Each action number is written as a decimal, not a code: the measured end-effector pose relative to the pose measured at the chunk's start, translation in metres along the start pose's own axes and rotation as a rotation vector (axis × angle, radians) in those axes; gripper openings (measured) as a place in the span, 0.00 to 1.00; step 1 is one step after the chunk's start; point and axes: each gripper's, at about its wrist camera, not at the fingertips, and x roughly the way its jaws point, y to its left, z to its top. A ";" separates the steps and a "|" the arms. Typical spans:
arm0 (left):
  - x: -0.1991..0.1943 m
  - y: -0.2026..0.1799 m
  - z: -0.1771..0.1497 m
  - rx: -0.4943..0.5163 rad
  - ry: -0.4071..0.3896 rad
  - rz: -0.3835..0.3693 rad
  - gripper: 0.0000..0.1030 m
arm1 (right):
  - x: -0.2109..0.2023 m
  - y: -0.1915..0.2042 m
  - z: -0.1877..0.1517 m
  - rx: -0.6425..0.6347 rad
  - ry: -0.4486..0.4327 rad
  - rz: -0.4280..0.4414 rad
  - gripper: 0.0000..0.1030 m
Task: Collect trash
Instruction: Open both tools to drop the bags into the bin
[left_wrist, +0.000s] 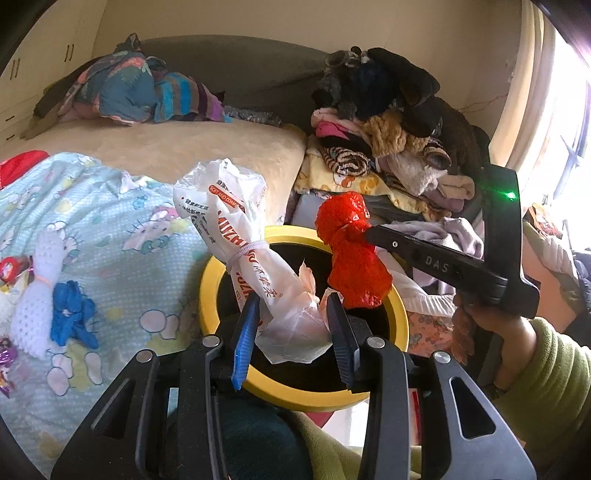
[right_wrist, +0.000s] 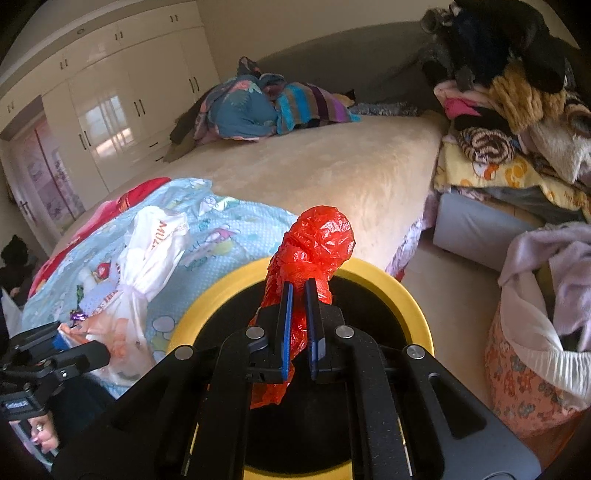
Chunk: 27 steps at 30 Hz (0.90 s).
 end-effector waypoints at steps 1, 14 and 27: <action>0.003 -0.001 0.000 0.003 0.004 -0.003 0.35 | 0.001 -0.002 -0.002 0.004 0.005 0.000 0.05; 0.010 0.004 -0.001 -0.014 0.003 0.062 0.93 | 0.000 0.003 -0.011 -0.008 -0.032 -0.048 0.43; -0.040 0.032 0.006 -0.079 -0.125 0.193 0.94 | -0.013 0.048 -0.012 -0.088 -0.097 0.015 0.57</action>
